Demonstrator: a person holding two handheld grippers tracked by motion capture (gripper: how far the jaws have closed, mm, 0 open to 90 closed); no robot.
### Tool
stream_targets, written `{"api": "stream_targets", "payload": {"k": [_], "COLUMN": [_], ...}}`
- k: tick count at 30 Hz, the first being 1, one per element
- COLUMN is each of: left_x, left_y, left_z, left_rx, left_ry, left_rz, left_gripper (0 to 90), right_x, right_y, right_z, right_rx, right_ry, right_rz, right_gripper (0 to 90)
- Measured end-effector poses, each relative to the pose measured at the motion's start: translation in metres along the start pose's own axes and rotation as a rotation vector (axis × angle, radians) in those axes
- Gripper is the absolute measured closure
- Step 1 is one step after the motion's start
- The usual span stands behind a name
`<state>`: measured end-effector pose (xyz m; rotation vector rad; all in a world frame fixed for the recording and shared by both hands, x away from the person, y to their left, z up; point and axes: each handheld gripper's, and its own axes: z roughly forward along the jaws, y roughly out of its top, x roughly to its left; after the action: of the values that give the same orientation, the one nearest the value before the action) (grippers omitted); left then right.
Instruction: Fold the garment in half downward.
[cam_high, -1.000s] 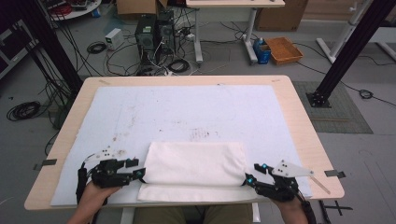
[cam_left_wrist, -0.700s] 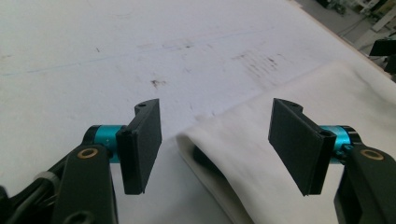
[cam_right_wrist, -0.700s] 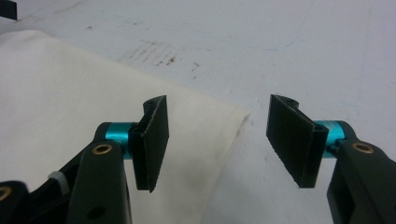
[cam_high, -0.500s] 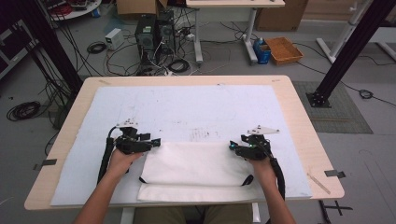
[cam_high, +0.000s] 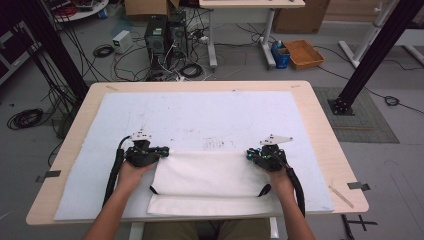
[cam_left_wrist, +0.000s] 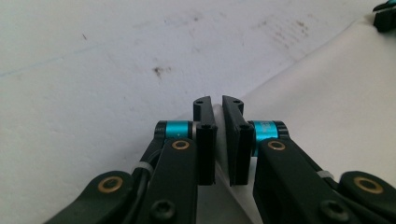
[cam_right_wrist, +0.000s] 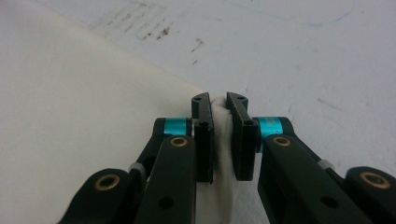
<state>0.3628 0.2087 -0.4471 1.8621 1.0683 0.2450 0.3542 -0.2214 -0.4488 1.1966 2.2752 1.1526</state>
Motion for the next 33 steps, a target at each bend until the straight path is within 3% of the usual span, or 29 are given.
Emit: {"api": "stream_targets", "payload": {"k": [6, 11, 18, 19, 20, 22, 25, 28, 31, 33], "left_x": [0.012, 0.019, 0.021, 0.021, 0.022, 0.021, 0.015, 0.007, -0.003, -0.008], "left_y": [0.005, 0.010, 0.010, 0.010, 0.009, 0.009, 0.005, -0.004, -0.016, -0.025], "left_z": [0.002, 0.003, 0.006, 0.006, 0.006, 0.002, -0.008, -0.020, -0.030, -0.037], "left_rx": [-0.046, -0.094, -0.119, -0.119, -0.109, -0.083, -0.060, -0.042, -0.032, -0.022], "left_ry": [0.024, 0.048, 0.068, 0.068, 0.057, 0.058, 0.049, 0.033, 0.003, -0.013], "left_rz": [-0.047, -0.076, -0.104, -0.120, -0.138, -0.139, -0.129, -0.107, -0.098, -0.090], "left_gripper": [84.1, 84.0, 82.1, 77.2, 69.7, 59.5, 54.1, 54.0, 54.0, 54.1], "right_x": [-0.007, -0.012, -0.015, -0.015, -0.015, -0.017, -0.018, -0.017, -0.012, -0.008], "right_y": [0.014, 0.024, 0.030, 0.030, 0.030, 0.030, 0.030, 0.022, 0.007, -0.004], "right_z": [0.009, 0.025, 0.034, 0.034, 0.034, 0.031, 0.016, -0.002, -0.018, -0.027], "right_rx": [-0.056, -0.061, -0.055, -0.057, -0.065, -0.092, -0.084, -0.107, -0.088, -0.057], "right_ry": [-0.026, -0.047, -0.072, -0.075, -0.082, -0.079, -0.095, -0.062, -0.046, -0.017], "right_rz": [-0.005, 0.001, 0.004, 0.002, 0.006, 0.039, 0.044, 0.076, 0.030, 0.010], "right_gripper": [82.6, 82.6, 81.8, 77.9, 67.8, 48.6, 41.7, 33.1, 31.5, 40.1]}}
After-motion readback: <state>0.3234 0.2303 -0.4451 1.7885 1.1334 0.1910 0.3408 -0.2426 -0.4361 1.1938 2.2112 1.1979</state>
